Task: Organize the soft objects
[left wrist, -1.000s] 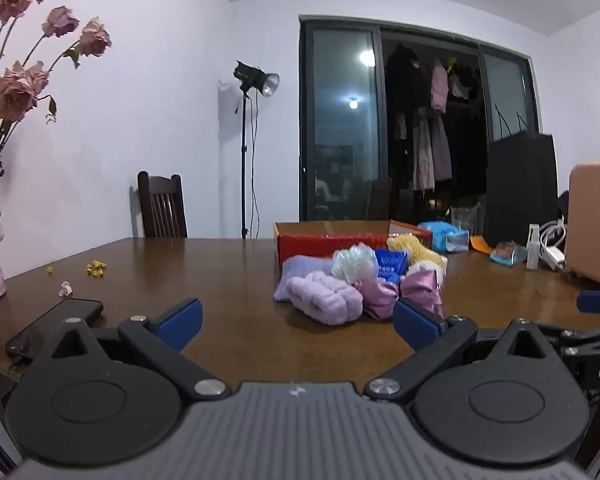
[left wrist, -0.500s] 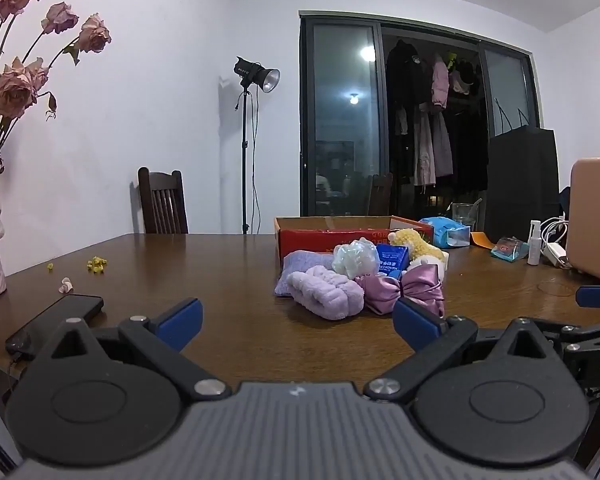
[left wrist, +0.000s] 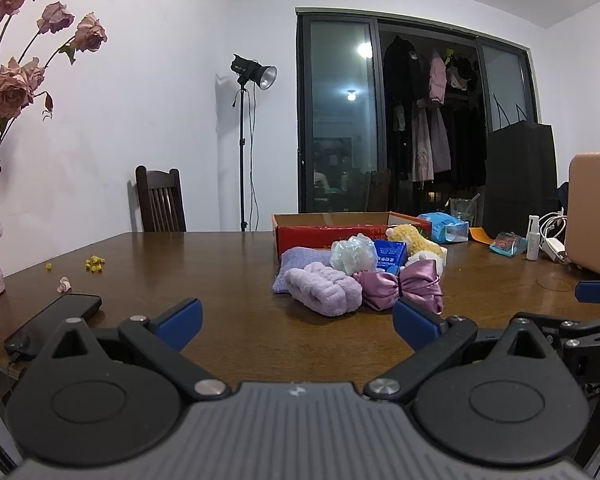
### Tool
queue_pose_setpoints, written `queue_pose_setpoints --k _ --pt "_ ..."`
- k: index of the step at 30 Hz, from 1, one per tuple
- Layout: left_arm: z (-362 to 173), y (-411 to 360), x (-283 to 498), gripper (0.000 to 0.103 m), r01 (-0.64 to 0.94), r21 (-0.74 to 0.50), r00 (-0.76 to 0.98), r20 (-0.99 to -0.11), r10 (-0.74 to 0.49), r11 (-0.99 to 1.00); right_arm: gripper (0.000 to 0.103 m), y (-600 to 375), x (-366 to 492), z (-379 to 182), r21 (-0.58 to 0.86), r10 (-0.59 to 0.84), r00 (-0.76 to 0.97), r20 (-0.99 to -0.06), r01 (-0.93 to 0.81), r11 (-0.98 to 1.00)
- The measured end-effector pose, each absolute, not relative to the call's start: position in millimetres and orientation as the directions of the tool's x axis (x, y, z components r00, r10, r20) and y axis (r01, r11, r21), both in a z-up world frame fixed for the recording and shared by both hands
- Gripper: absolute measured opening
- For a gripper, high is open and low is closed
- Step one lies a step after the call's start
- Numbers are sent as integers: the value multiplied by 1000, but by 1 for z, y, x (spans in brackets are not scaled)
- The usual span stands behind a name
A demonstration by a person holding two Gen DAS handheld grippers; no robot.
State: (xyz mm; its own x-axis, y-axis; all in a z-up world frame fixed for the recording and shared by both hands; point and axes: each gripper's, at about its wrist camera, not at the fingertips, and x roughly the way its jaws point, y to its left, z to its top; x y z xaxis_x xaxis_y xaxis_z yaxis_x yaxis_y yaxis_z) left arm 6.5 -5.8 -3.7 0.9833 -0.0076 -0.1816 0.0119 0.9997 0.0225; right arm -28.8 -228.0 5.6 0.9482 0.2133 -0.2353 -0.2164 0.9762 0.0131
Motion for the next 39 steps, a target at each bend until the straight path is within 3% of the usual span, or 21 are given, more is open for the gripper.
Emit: queue_pose_setpoints --k 39 --pt "-2 -4 5 103 13 18 985 -173 -9 1000 103 -227 -31 4 13 225 946 -235 -228 974"
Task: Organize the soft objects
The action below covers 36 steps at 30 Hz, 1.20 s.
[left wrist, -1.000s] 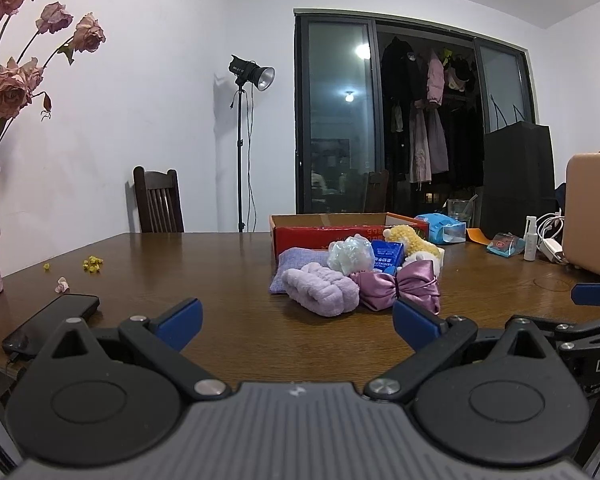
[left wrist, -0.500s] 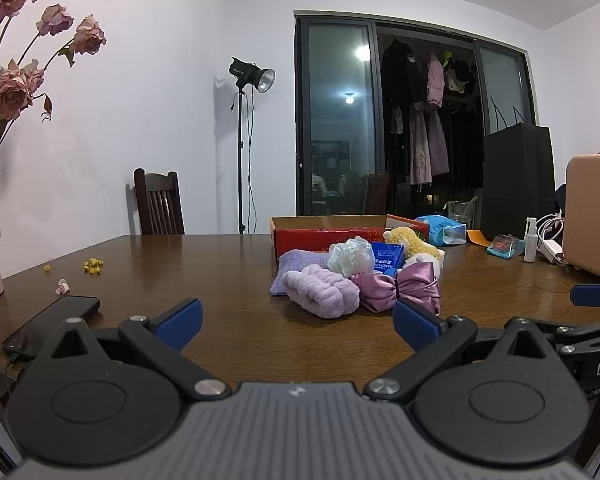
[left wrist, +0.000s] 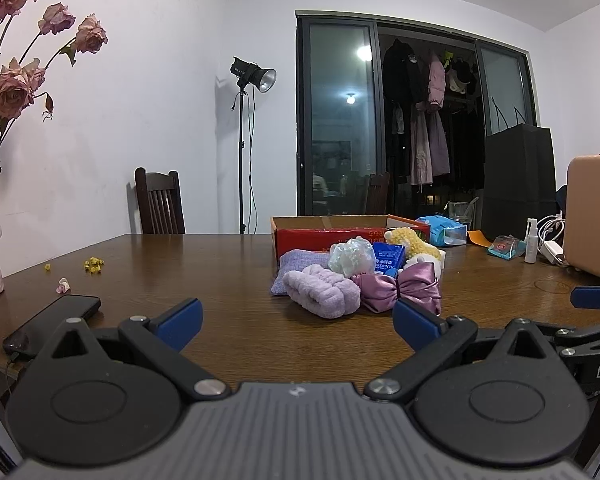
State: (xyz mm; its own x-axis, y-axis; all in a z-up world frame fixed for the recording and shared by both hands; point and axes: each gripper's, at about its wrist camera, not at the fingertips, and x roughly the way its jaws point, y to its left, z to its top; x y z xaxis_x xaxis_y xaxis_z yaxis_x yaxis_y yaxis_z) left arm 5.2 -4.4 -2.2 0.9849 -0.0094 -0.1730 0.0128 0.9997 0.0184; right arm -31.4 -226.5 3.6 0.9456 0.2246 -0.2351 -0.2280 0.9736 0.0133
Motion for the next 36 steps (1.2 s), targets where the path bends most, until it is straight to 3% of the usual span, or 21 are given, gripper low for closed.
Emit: queue_pose_setpoints --k 36 --pt "-3 0 28 103 35 59 984 -179 -24 998 103 -234 -20 2 22 215 942 -256 -216 976"
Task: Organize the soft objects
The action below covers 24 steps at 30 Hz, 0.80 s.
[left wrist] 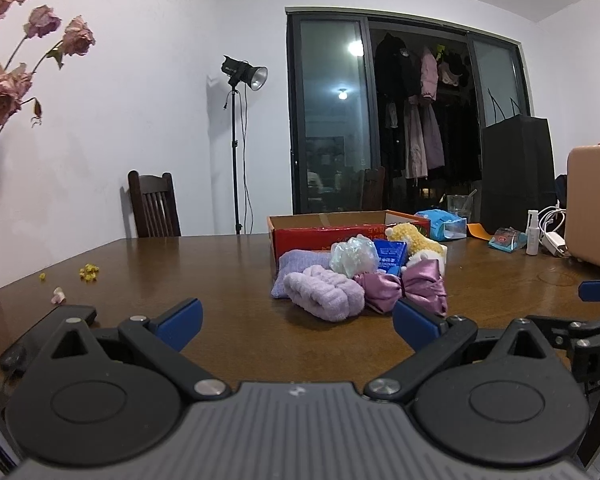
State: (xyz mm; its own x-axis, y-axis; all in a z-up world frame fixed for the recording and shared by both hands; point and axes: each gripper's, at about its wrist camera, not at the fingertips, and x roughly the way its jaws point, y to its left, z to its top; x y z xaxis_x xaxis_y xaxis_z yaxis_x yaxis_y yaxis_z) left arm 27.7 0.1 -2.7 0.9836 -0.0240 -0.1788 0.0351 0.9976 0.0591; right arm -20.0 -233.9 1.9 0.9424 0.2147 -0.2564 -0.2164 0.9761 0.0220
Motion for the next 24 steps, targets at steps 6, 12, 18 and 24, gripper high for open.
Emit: queue_pose_setpoints --k 6,12,18,24 --pt "15 20 83 103 37 7 965 -259 -34 999 103 -241 27 4 8 212 938 -274 -219 976" --pt "19 29 138 103 25 -33 943 -331 -34 999 103 -254 81 15 91 230 928 -292 -212 973" --pt "28 33 186 103 106 16 933 -347 -94 994 93 -233 117 22 200 455 811 -367 -409 890" --pt "20 46 248 86 289 -23 854 -446 -268 957 56 -181 147 16 216 551 706 -446 -512 831"
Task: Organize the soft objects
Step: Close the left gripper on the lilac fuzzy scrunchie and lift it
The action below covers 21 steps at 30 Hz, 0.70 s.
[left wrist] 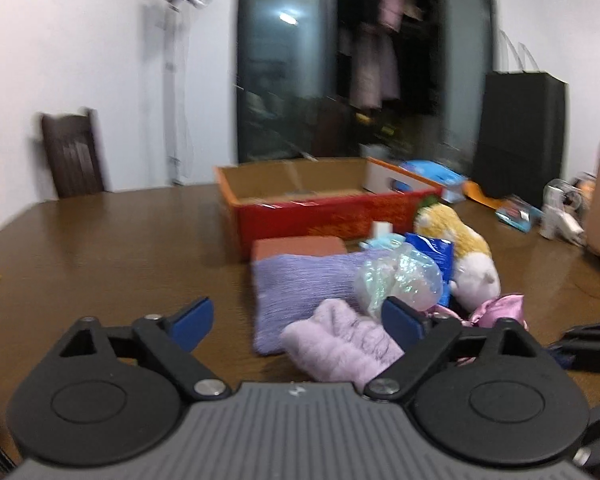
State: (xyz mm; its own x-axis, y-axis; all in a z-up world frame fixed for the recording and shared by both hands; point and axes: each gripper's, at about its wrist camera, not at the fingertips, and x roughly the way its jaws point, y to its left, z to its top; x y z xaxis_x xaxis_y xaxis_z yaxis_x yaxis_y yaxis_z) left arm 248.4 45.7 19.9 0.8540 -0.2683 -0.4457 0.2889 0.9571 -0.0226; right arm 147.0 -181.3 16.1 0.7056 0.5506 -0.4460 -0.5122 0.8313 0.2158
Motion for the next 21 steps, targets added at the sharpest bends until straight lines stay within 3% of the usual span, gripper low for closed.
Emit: queue_pose_setpoints --k 4,5,6,8,11,13,16,19,20,21 --pt "9 58 297 62 400 -164 717 -558 -419 902 57 -159 174 14 289 578 675 -459 -502 815" --pt "4 60 304 40 400 -196 688 -581 -435 895 59 -156 181 13 304 576 674 -462 -491 817" --pt "0 62 309 26 392 -217 665 -605 -438 894 58 -152 188 11 307 566 675 -473 -476 824" --pt "-4 65 307 22 384 -255 653 -605 -456 887 55 -146 198 7 299 539 679 -498 -449 842" --pt "-4 70 285 16 358 -278 656 -604 -452 891 43 -147 200 3 312 547 673 -498 -449 837" --pt "-1 70 267 9 345 -299 642 -616 -456 890 41 -155 191 6 310 573 652 -497 -483 819" --pt "-2 60 235 10 338 -361 603 -626 -494 869 41 -181 172 17 313 626 597 -502 -550 775" --pt "-3 44 213 14 354 -357 605 -618 -502 865 52 -211 154 25 296 636 552 -540 -582 757" --pt "-1 42 211 28 367 -358 603 -611 -512 859 56 -220 149 26 289 628 555 -546 -578 763" --pt "1 42 212 51 367 -362 608 -604 -515 857 59 -228 145 27 291 624 564 -541 -570 768"
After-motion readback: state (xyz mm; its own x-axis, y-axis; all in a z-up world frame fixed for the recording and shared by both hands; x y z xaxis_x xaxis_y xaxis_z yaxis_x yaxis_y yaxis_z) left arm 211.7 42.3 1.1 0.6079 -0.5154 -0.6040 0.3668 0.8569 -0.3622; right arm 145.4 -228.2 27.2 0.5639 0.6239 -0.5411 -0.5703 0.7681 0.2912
